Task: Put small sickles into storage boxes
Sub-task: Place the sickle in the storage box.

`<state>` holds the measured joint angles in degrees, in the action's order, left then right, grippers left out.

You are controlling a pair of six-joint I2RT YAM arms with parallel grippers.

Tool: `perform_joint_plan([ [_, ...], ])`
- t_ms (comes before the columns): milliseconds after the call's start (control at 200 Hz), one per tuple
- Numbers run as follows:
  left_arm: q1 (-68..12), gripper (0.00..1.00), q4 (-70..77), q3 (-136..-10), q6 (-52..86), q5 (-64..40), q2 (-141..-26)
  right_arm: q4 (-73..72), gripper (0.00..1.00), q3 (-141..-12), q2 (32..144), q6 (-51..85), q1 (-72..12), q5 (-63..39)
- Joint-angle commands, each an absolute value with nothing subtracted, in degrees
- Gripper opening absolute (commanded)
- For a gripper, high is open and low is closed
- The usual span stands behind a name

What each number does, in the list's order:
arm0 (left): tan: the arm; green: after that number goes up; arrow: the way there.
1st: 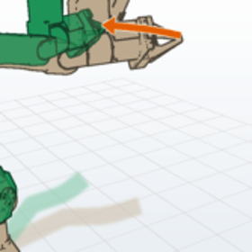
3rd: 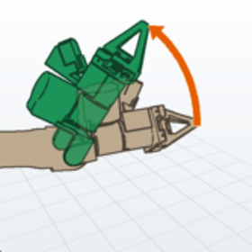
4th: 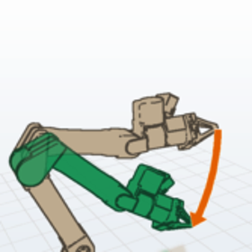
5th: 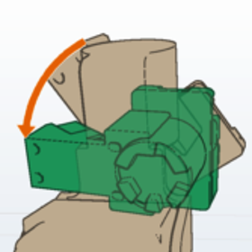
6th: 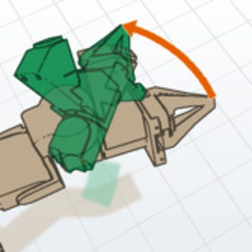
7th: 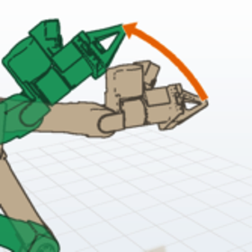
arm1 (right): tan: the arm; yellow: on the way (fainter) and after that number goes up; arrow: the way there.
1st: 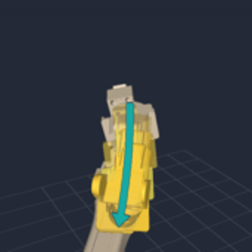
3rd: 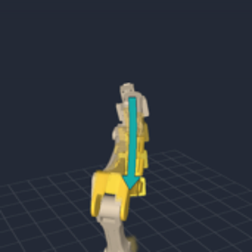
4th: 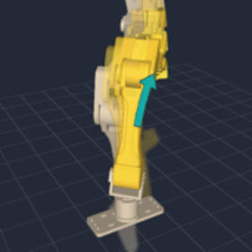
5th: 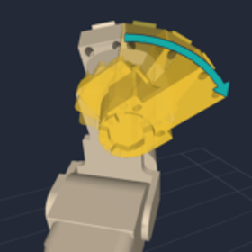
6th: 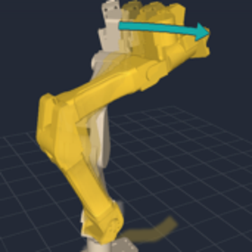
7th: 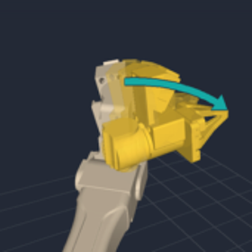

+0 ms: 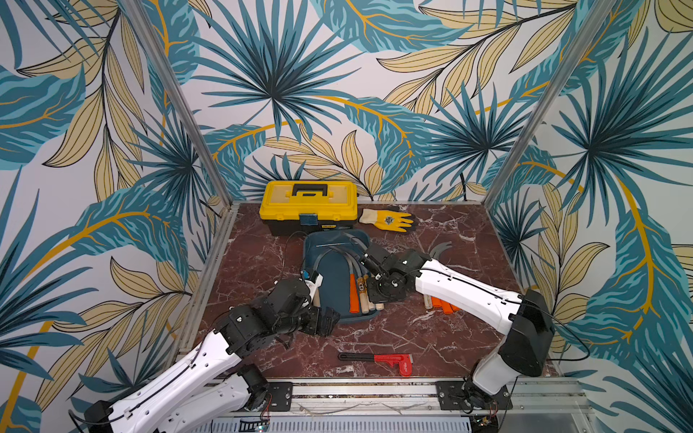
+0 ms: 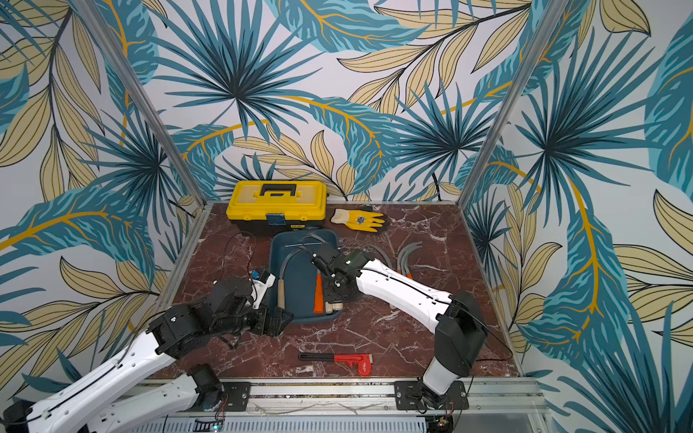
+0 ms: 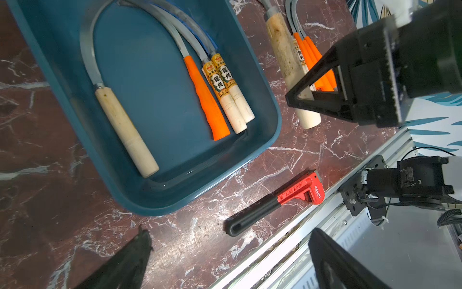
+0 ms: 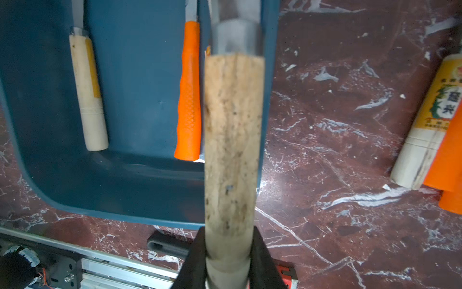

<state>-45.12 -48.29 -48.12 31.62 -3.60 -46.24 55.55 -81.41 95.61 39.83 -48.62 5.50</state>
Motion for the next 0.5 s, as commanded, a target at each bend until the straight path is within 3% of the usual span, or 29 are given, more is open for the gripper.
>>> perform_joint_plan([
  [0, -44.6, 1.00, -51.3, -50.6, 32.2, -1.3, -44.6, 55.9, 0.00, -83.5, 97.8, 38.8, -49.3, 4.9],
  [496, -41.0, 0.99, -56.8, -53.7, 32.4, -0.4, -42.0, 55.4, 0.00, -94.6, 110.9, 35.6, -49.7, 0.5],
])
